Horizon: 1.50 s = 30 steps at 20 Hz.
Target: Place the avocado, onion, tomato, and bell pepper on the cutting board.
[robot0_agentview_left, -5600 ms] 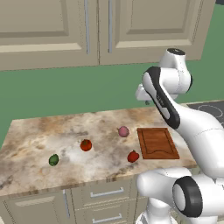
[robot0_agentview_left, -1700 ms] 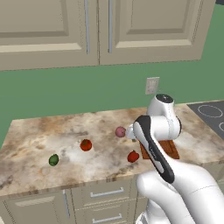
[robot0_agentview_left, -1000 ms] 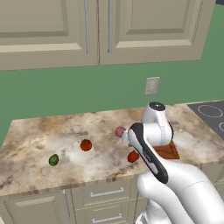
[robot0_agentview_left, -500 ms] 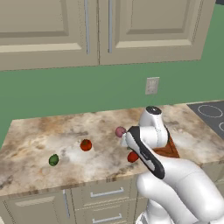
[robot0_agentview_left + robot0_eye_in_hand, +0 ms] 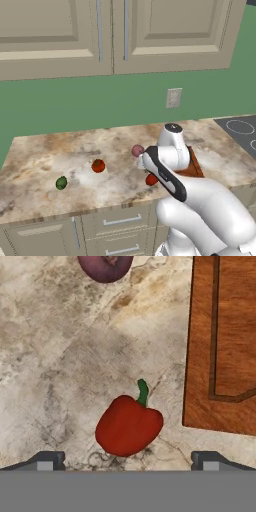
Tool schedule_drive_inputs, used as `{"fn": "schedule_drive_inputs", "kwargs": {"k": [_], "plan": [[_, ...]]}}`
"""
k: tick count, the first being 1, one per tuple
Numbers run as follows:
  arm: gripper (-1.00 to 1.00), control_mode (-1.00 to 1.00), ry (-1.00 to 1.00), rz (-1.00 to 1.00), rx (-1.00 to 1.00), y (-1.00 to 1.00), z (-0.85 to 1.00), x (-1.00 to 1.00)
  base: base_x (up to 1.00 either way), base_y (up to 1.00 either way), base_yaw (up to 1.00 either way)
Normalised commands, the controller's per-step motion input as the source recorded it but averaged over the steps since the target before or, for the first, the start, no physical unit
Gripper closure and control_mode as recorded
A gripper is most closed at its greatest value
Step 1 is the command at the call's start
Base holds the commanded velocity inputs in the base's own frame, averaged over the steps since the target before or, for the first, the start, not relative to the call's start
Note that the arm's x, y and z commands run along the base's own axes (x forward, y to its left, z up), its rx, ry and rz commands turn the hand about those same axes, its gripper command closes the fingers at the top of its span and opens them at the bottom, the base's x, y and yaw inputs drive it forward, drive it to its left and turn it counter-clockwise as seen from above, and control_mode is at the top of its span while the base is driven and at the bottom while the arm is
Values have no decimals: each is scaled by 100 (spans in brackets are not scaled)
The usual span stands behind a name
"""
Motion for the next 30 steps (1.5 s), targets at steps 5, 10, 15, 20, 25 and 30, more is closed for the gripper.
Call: {"fn": "schedule_drive_inputs", "kwargs": {"k": [5, 10, 15, 20, 25, 30], "plan": [[-100, -100, 0, -1, 0, 0, -19, 0, 0, 0, 0], [-100, -100, 2, -2, 0, 2, -27, 0, 0, 0, 0], [-100, -100, 6, -3, 0, 5, -33, 1, 0, 0, 0], [-100, -100, 6, -4, 0, 0, -35, 0, 0, 0, 0], [-100, -100, 4, -3, 0, 0, -27, 2, 0, 0, 0], [-100, -100, 1, -2, 0, 0, -22, 1, 0, 0, 0]]}}
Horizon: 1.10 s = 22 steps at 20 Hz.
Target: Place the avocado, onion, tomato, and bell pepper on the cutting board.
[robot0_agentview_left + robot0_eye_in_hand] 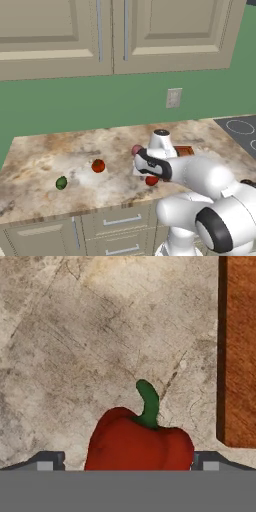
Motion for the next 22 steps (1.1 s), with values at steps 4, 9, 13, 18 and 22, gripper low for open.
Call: {"fn": "schedule_drive_inputs", "kwargs": {"k": [4, 9, 13, 18, 22], "plan": [[100, -100, 0, -2, 0, 0, -22, 1, 0, 0, 0], [100, -100, 0, -1, 0, -1, -3, -1, 0, 0, 0], [100, -100, 0, 0, 0, -12, 24, -18, 0, 0, 0], [100, -100, -4, 0, 0, -23, 68, -18, 0, 0, 0], [100, -100, -11, 1, -1, -42, 73, -25, 0, 0, 0]]}}
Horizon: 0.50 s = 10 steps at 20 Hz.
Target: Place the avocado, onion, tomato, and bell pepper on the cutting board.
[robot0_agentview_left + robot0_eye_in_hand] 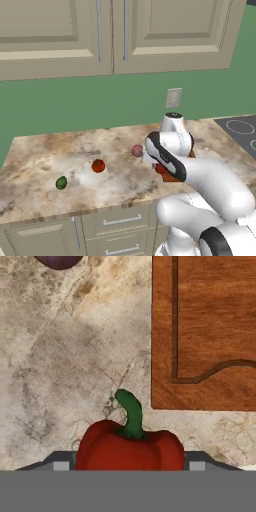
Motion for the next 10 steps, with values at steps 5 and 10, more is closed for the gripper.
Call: {"fn": "schedule_drive_inputs", "kwargs": {"k": [5, 10], "plan": [[100, -100, -16, 3, -6, -44, 57, -14, 0, 0, 0], [100, -100, -19, 5, -9, -52, 38, -1, 0, 0, 0]]}}
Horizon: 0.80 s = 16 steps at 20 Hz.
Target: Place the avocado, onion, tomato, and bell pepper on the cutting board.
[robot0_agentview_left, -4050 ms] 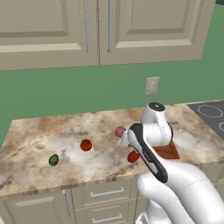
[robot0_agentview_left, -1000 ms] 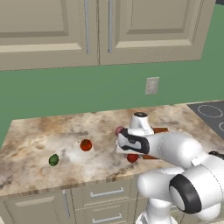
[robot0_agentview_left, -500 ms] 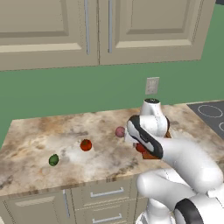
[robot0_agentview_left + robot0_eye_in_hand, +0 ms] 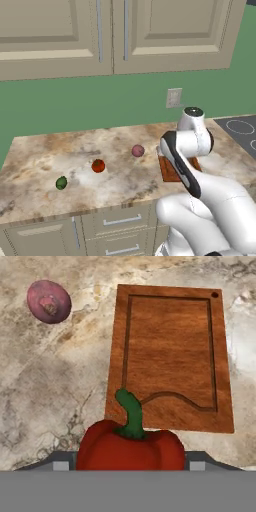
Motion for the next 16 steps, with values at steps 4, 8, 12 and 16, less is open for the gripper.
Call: {"fn": "schedule_drive_inputs", "kwargs": {"k": [4, 8, 12, 16], "plan": [[100, -100, -14, 8, -3, -65, 23, 4, 0, 0, 0], [100, -100, -3, 10, 0, -50, 2, 25, 0, 0, 0], [100, -100, 7, 9, 2, -20, 0, 65, 0, 0, 0], [100, -100, 16, 6, 5, -8, 0, 79, 0, 0, 0]]}}
